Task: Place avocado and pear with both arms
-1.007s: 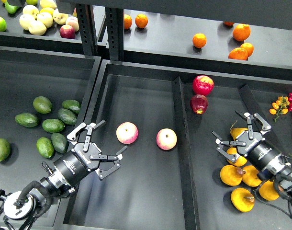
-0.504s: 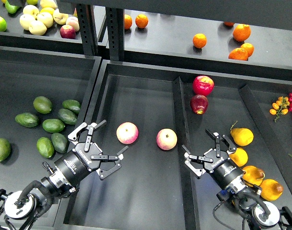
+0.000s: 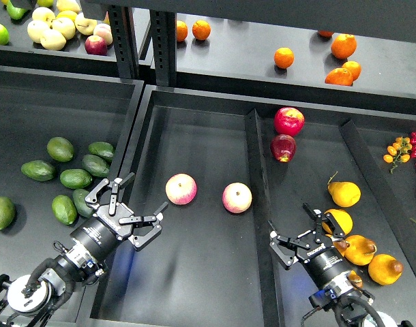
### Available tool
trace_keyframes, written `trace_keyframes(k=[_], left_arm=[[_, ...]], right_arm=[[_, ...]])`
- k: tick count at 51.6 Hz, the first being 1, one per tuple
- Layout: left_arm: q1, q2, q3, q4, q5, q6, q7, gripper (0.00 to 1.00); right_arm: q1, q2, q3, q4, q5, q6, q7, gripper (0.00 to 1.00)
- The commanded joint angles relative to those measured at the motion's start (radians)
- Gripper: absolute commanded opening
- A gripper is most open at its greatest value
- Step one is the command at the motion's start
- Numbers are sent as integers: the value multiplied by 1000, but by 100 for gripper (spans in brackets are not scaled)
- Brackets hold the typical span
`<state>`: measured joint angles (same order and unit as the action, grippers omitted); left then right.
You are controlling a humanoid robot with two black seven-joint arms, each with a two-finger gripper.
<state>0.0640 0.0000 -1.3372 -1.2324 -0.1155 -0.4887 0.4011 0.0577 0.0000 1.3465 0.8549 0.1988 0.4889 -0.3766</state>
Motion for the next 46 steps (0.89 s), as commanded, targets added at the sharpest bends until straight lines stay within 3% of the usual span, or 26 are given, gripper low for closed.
trace_keyframes(k=[1, 21, 46], left_arm=[[-29, 0, 1, 7, -9, 0, -16, 99], [-168, 0, 1, -38, -13, 0, -27, 99], [-101, 0, 41, -113, -53, 0, -22, 99]], right_arm=[[-15, 0, -6, 44, 36, 0, 84, 100], [-50, 0, -24, 237, 182, 0, 84, 100], [-49, 0, -79, 280, 182, 0, 81, 100]])
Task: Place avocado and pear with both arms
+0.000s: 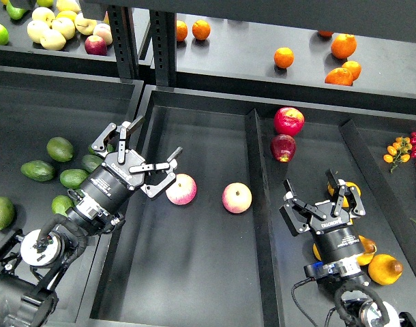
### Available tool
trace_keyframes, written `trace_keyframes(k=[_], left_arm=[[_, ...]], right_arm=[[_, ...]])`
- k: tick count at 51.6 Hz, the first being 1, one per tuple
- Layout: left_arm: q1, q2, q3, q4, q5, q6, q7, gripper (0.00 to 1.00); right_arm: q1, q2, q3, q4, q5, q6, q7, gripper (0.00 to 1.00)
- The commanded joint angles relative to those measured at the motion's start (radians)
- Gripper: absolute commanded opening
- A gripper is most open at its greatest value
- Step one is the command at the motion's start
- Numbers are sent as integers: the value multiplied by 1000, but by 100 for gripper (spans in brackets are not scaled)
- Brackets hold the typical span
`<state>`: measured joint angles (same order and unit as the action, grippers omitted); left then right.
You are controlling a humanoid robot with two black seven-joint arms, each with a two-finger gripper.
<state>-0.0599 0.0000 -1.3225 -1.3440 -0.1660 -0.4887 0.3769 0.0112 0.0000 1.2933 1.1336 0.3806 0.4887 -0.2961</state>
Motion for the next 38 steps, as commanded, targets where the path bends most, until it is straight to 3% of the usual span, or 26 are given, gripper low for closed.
trace_keyframes(k=[1, 38], left_arm=[[26, 0, 32, -1, -3, 0, 2, 99], [63, 0, 92, 2, -3, 0, 8, 99]], right_arm=[[-2, 0, -31, 2, 0, 0, 0, 100], [6, 0, -77, 15, -2, 0, 2, 100]])
